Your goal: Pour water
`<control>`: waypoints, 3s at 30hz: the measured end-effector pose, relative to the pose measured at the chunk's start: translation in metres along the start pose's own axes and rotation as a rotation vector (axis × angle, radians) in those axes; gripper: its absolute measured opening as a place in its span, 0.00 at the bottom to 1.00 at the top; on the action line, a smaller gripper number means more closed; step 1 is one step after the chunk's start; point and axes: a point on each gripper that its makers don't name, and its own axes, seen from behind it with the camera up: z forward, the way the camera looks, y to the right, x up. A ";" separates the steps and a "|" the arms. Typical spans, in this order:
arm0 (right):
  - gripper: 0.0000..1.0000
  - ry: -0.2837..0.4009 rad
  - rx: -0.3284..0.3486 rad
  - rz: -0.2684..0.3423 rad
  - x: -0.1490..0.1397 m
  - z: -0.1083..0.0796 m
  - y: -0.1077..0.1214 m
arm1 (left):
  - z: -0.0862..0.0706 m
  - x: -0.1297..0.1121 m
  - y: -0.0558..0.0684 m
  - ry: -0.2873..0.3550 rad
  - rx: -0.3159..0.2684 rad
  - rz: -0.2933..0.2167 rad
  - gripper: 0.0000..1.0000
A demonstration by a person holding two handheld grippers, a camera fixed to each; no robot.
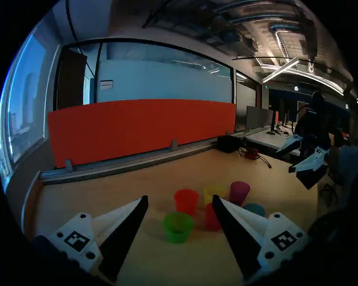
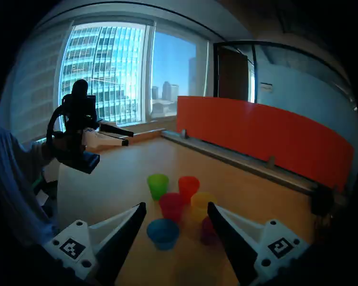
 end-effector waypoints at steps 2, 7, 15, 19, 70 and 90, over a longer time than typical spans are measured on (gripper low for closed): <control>1.00 -0.010 0.009 -0.002 -0.004 0.000 -0.001 | 0.002 -0.005 0.000 -0.008 -0.007 0.001 1.00; 1.00 -0.042 0.030 -0.013 -0.017 0.004 -0.004 | 0.007 -0.020 0.002 -0.033 -0.029 0.010 1.00; 1.00 -0.095 0.062 -0.028 -0.043 0.017 -0.011 | 0.019 -0.049 0.004 -0.085 -0.055 0.043 1.00; 1.00 -0.126 0.074 -0.031 -0.057 0.024 -0.013 | 0.026 -0.064 0.005 -0.116 -0.069 0.043 1.00; 1.00 -0.296 0.138 -0.008 -0.143 0.091 -0.030 | 0.114 -0.150 -0.001 -0.356 -0.145 0.093 1.00; 1.00 -0.292 0.144 -0.004 -0.141 0.097 -0.030 | 0.127 -0.154 -0.002 -0.373 -0.148 0.125 0.94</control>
